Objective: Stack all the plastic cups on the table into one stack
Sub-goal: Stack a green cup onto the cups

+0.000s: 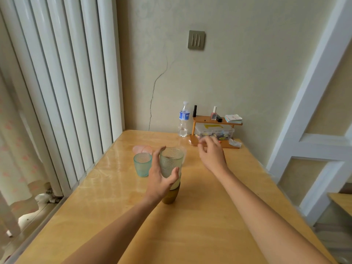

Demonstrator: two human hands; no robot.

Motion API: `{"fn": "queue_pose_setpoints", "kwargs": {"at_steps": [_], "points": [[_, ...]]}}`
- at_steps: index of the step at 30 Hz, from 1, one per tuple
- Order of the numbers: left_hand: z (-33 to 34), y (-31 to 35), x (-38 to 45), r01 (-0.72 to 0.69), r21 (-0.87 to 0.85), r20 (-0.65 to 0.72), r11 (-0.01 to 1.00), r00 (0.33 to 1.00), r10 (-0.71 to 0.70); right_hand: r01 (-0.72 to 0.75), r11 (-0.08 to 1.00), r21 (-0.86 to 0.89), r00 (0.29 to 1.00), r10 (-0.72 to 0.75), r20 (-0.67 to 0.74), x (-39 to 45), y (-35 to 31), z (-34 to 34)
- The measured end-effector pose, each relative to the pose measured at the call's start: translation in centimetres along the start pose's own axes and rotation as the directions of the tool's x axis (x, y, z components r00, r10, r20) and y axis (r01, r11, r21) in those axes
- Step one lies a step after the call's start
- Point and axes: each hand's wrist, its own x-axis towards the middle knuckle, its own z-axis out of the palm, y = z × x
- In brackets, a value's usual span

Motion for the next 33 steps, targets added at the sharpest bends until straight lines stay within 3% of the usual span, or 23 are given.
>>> {"fn": "queue_pose_setpoints", "kwargs": {"at_steps": [2, 4, 9, 14, 17, 22, 26, 33], "points": [[0.1, -0.2, -0.1, 0.004, 0.001, -0.012, 1.0, 1.0, -0.004, -0.122, 0.953, -0.277, 0.984, 0.152, 0.088, -0.1, 3.5, 1.1], [0.2, -0.5, -0.1, 0.01, -0.005, -0.01, 1.0, 1.0, -0.01, -0.145, 0.907, -0.395, 0.963, 0.221, 0.155, -1.0, 6.0, 1.8], [0.3, -0.6, 0.0, 0.019, -0.02, -0.001, 1.0, 1.0, -0.019, -0.134, 0.923, -0.359, 0.982, 0.173, 0.077, -1.2, 7.6, 2.9], [-0.2, -0.7, 0.1, 0.044, -0.027, 0.061, 0.999, 0.997, -0.042, -0.101, 0.877, -0.469, 0.995, 0.101, -0.026, -1.0, 7.9, 2.6], [-0.9, -0.5, 0.3, 0.045, -0.001, 0.128, 0.999, 0.991, -0.045, -0.055, 0.932, -0.358, 0.996, 0.026, -0.085, -0.4, 5.8, 1.7], [-1.1, -0.4, 0.3, 0.045, -0.003, 0.147, 0.999, 0.988, -0.044, 0.25, 0.965, -0.081, 0.954, -0.26, -0.152, 1.0, -2.2, -1.1], [-1.1, -0.4, 0.2, 0.068, -0.018, 0.156, 0.997, 0.986, -0.065, 0.493, 0.865, -0.094, 0.841, -0.502, -0.201, -0.1, -7.4, -3.5], [-1.1, -0.1, 0.0, 0.092, -0.052, 0.172, 0.994, 0.982, -0.082, 0.587, 0.808, -0.045, 0.805, -0.589, -0.069, -2.5, -9.4, -3.1]]}}
